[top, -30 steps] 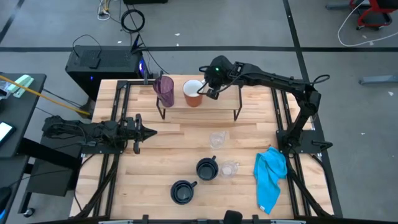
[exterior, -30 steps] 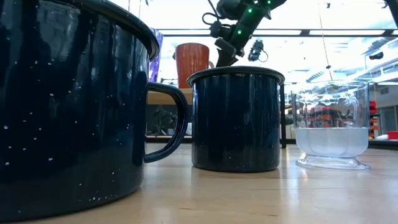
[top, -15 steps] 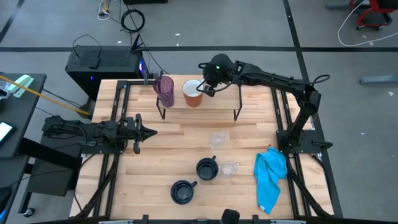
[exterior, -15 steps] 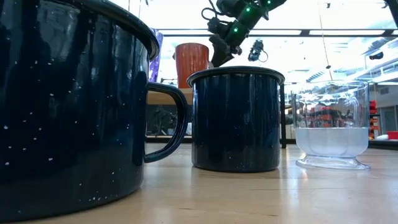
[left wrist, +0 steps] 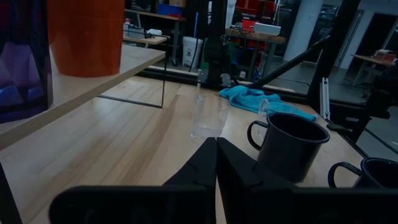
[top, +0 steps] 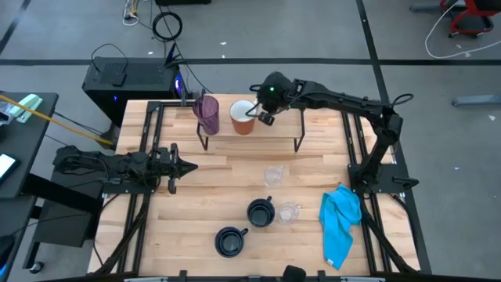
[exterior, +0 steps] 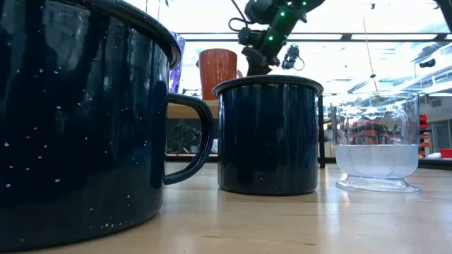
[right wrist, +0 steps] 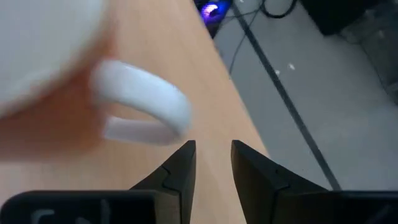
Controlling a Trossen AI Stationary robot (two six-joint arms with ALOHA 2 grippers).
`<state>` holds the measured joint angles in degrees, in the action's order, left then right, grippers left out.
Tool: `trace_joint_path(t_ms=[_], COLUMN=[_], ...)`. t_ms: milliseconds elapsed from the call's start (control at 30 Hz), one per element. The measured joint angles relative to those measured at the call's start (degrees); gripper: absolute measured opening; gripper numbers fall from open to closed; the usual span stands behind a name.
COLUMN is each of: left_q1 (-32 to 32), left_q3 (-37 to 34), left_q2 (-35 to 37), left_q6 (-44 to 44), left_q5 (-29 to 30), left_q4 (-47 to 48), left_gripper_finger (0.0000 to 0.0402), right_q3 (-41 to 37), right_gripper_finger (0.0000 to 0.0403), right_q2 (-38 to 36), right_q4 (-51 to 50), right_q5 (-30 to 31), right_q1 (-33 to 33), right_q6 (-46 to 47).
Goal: Stack small to large cups/mugs on shelf
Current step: Put the brown mug on the shelf
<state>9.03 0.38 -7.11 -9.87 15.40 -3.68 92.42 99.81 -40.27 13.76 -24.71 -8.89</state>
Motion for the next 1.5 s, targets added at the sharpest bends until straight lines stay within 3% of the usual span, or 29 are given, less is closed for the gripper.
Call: trace_joint_path(t_ms=[1267,1500], left_q1=[0.01,0.0], left_q3=[-0.02,0.0], left_q2=[0.0,0.0], left_q6=[-0.04,-0.27], left_q5=[0.0,-0.01], left_q4=[-0.29,-0.25], left_gripper_finger=[0.0018,0.0017], right_q3=[-0.07,0.0], right_gripper_finger=[0.01,0.01], right_q2=[2.23,1.77], right_q4=[9.39,4.01], right_q5=[0.79,0.77], right_q1=[1.22,1.22], right_q6=[-1.37,-1.77])
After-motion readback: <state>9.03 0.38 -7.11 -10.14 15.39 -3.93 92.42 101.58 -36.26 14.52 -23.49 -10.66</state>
